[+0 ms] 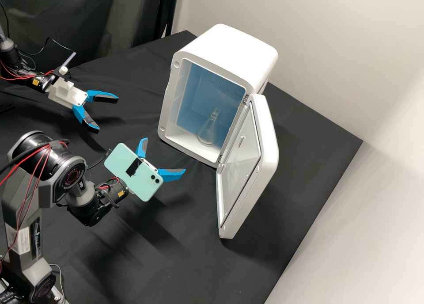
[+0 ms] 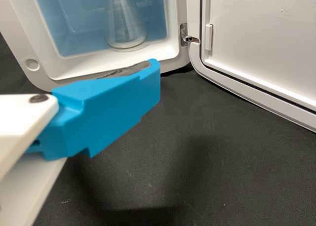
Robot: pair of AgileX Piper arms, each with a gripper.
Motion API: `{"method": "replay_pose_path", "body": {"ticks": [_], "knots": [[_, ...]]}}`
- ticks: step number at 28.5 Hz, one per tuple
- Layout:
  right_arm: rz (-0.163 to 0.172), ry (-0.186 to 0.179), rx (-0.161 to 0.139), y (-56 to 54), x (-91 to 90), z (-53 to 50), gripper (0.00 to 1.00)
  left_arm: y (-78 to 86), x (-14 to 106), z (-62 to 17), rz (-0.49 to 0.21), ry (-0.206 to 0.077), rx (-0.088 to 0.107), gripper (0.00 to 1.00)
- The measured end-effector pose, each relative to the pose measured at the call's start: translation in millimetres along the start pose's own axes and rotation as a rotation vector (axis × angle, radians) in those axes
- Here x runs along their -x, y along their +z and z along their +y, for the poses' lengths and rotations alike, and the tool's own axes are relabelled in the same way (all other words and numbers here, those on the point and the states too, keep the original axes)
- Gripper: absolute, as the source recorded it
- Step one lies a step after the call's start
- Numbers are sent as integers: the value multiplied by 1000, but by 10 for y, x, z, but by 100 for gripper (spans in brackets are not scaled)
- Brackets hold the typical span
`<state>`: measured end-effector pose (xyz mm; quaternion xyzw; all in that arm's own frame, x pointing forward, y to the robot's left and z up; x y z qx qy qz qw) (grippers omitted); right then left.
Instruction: Place the flask in the incubator
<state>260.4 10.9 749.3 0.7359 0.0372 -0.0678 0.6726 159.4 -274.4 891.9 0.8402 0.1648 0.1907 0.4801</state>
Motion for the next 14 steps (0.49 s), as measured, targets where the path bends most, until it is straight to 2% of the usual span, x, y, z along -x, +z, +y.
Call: {"method": "replay_pose_path", "body": {"ticks": [3,5,6,7,10,11,13,14], "knots": [[0,0,0,0,0,0,100,0,0,0,0,0,0,100],[0,0,0,0,0,0,100,6,9,26,1,6,-8,100],[0,0,0,0,0,0,100,16,20,65,1,21,-18,100],[0,0,0,0,0,0,100,24,35,107,-1,38,-20,100],[0,0,0,0,0,0,100,72,95,284,-9,110,1,100],[0,0,0,0,0,0,100,90,120,348,-16,144,8,100],[0,0,0,0,0,0,100,92,140,387,-19,170,1,100],[0,0,0,0,0,0,100,83,144,389,-14,171,1,100]]}}
